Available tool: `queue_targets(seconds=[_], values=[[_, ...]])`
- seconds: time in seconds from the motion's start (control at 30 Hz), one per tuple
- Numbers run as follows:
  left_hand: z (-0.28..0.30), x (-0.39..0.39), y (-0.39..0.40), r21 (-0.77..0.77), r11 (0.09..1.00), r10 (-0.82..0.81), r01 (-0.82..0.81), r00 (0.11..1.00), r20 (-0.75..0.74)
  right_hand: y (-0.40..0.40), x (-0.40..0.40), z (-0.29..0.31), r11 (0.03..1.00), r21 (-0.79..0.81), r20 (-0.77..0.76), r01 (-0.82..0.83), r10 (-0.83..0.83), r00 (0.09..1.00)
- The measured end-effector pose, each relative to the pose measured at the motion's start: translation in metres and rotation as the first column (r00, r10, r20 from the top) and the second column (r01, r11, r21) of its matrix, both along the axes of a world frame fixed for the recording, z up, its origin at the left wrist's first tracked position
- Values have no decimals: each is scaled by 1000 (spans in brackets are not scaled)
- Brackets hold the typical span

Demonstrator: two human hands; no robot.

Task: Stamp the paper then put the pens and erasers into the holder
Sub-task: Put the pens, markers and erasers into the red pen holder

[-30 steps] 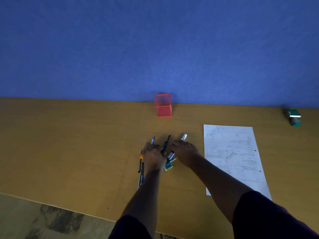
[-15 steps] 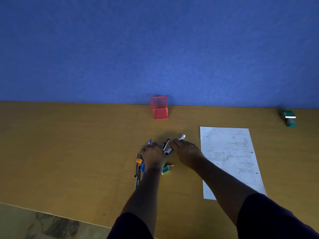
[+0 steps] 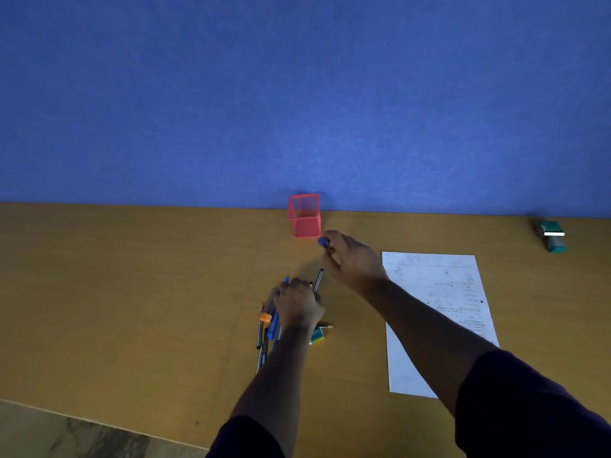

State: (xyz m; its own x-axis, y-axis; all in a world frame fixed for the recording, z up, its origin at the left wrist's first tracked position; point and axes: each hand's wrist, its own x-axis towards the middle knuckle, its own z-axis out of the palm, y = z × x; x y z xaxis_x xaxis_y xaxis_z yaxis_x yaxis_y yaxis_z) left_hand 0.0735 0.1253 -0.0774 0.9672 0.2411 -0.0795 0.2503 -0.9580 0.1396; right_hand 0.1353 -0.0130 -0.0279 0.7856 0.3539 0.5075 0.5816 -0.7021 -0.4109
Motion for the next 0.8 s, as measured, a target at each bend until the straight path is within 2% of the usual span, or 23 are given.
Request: queue_targets(seconds=[0.07, 0.2, 0.33, 0.53, 0.8], values=[[8, 5, 2, -49, 998, 27, -24, 998, 57, 6, 12, 13, 996, 60, -12, 59, -58, 998], [28, 22, 10, -191, 981, 75, -40, 981, 180, 12, 40, 31, 985, 134, -134, 112, -94, 986], [49, 39, 23, -352, 935, 91, 42, 931, 353, 18, 66, 42, 975, 175, -183, 136, -103, 978], [71, 66, 40, -410, 910, 174, 51, 853, 492, 30, 83, 32, 977, 136, -339, 162, -108, 935], [92, 95, 39, -411, 903, 162, 122, 790, 591, 32, 82, 13, 982, 124, -344, 141, -90, 935]])
